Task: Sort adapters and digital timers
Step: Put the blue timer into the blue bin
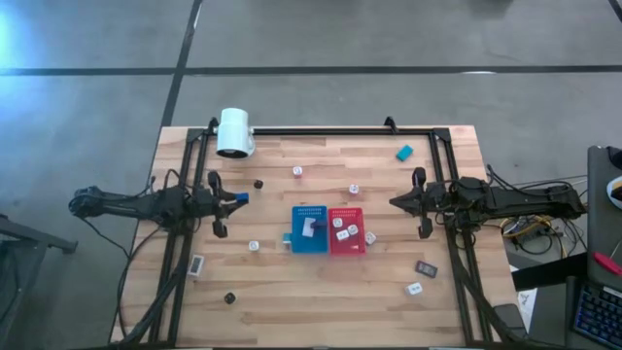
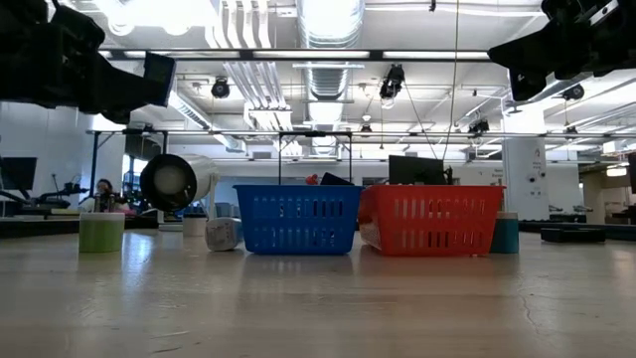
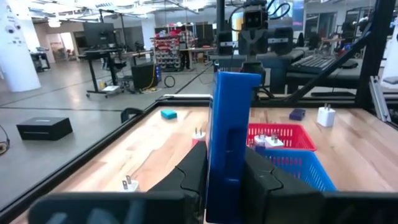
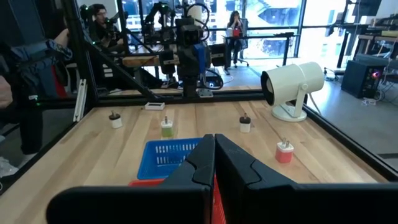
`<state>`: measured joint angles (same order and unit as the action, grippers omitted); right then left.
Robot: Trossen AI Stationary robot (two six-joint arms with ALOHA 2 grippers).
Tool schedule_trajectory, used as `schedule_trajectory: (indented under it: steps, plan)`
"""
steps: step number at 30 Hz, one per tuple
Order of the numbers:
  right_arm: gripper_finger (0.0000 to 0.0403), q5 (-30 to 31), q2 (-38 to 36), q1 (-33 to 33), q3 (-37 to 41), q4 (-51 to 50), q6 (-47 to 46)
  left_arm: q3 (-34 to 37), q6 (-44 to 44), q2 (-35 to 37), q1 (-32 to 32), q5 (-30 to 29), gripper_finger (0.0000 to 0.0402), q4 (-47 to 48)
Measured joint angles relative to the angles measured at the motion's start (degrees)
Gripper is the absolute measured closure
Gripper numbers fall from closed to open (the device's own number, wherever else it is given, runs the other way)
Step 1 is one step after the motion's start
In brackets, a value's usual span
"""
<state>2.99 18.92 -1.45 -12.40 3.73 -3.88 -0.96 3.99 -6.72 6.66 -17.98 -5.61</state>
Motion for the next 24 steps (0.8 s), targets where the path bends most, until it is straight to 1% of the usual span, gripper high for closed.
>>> schedule_trajectory:
  steps: [5, 24]
  plan:
    - [0.0394, 0.03, 0.0, 0.0, 0.0, 0.0, 1.07, 0.6, -0.89, 0.0, 0.0, 1.01, 0.0344, -0.65]
    - [0.0394, 0.21, 0.04, 0.0, 0.5, 0.11, 1.23, 0.62, -1.44, 0.0, 0.0, 1.55, 0.0344, -0.37]
